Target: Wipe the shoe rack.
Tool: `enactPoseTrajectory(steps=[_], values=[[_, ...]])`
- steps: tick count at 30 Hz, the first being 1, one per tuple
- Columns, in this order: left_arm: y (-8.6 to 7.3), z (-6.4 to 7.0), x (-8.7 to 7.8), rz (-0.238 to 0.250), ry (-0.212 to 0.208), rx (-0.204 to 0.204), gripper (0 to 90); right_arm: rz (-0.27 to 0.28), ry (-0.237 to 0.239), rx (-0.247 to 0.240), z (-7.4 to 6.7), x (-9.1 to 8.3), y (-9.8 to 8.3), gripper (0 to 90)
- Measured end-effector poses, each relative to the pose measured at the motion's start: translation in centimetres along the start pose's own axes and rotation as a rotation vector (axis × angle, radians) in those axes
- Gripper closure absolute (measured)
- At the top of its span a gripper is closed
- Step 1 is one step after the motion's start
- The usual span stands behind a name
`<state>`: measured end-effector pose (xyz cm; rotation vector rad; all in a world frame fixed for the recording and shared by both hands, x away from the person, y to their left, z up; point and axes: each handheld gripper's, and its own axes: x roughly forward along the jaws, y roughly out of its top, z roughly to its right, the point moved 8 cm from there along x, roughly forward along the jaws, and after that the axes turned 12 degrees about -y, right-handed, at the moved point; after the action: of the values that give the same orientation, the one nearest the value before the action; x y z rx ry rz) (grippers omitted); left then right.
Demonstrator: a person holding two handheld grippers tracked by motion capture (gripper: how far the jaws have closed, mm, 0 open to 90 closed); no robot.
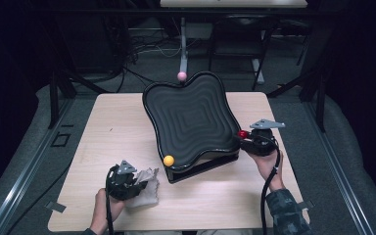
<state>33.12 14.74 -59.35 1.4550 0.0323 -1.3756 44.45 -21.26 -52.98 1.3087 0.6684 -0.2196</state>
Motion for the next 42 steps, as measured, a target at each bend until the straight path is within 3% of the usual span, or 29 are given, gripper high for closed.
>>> enactPoseTrajectory(steps=[6,15,30,33,42], values=[[0.0,-0.1,-0.1,0.002,0.001,-0.002,74.2,-0.008,0.013,-0.011,-0.5,1.3,0.9,59.5],[0.0,-0.1,-0.1,0.006,0.001,0.001,74.2,-0.020,-0.014,-0.010,-0.5,2.9,2.0,59.5],[0.2,0.0,-0.1,0.012,-0.002,0.007,74.2,-0.029,-0.062,-0.013,0.5,4.4,2.9,59.6],[0.2,0.1,-0.1,0.013,-0.005,0.008,74.2,-0.033,-0.086,-0.001,0.8,4.9,3.2,59.7],[0.1,0.1,0.0,0.007,-0.004,0.013,74.1,-0.058,-0.097,0.019,1.3,5.5,3.6,59.6]])
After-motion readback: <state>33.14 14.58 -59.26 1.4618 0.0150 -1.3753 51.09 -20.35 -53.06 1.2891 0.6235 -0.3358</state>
